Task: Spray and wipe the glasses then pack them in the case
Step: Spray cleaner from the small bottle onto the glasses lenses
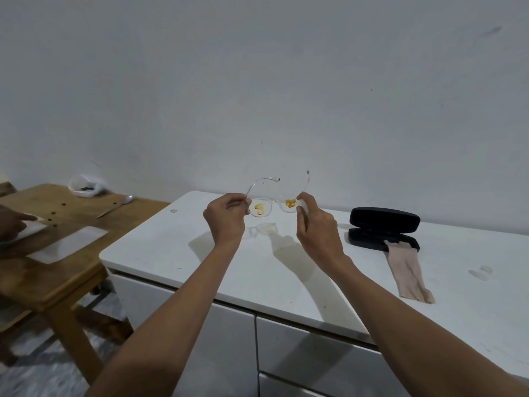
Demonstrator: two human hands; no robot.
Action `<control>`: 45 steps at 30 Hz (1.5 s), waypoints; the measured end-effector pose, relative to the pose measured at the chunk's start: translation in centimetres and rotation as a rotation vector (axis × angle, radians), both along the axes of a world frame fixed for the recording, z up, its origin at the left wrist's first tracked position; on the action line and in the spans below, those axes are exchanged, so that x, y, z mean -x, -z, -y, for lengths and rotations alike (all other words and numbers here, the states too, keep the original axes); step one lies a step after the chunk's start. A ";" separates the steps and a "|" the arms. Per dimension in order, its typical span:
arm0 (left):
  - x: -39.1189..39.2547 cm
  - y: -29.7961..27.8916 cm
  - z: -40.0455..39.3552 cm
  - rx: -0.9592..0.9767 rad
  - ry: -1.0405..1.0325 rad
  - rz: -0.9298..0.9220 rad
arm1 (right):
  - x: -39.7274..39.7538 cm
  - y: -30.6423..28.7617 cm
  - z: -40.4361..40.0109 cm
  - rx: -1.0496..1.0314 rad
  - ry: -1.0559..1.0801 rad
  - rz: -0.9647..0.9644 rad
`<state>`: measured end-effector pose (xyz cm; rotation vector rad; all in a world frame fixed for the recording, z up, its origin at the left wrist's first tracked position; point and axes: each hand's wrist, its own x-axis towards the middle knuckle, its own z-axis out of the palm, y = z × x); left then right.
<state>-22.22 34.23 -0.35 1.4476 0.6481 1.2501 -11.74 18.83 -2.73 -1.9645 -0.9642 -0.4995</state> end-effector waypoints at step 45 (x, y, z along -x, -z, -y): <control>0.6 -1.8 -1.7 0.014 0.049 0.106 | -0.7 -1.6 -1.6 -0.636 -0.237 -0.934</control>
